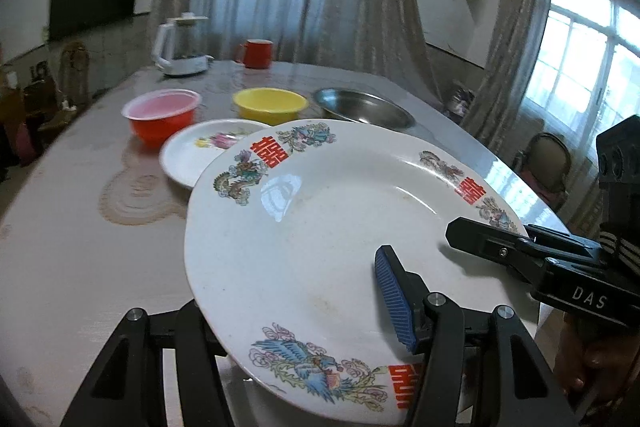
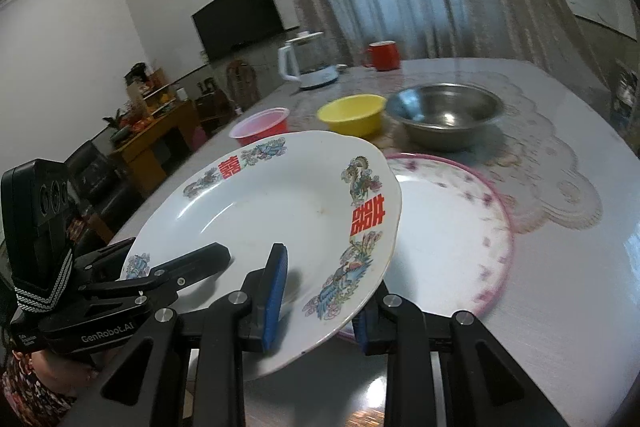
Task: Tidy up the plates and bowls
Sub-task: 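Lift the red-character plate with the left gripper onto the pink-rimmed plate, release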
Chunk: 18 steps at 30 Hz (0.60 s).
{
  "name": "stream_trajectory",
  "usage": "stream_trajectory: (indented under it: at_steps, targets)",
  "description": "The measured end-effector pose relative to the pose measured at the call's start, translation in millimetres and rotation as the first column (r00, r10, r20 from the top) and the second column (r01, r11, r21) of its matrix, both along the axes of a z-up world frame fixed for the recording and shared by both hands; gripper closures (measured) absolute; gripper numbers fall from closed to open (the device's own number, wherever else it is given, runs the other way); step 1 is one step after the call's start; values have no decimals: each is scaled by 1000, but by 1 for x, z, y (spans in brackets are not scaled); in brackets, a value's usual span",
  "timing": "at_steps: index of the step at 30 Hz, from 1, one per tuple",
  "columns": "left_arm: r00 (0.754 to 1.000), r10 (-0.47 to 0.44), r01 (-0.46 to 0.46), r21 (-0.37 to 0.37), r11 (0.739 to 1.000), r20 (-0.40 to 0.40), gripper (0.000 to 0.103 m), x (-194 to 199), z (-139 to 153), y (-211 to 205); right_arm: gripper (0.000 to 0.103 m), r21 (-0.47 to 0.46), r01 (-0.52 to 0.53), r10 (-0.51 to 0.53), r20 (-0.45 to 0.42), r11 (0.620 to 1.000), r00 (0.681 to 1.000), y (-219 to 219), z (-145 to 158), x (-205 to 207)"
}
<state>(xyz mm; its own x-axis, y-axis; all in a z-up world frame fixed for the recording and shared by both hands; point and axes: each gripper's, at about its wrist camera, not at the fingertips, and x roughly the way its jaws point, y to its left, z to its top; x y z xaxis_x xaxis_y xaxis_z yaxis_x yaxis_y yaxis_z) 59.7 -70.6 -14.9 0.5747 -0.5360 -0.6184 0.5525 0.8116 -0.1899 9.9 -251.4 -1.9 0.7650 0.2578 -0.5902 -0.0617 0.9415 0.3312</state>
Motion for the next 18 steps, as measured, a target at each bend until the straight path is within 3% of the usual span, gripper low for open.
stream_trajectory:
  at_steps: [8,13,18]
  targets:
    - [993,-58,58,4,998,-98,43,11,-15,-46,75,-6,82,-82,-54,997,995,-39,-12,-4]
    - [998,-24,30,94,995,-63,41,10,-17,-56,75,12,108,-106,-98,994,990,-56,-24,0]
    - [996,8,6,159,987,-89,41,19,-24,-60,75,6,122,-120,-115,993,986,-64,-26,7]
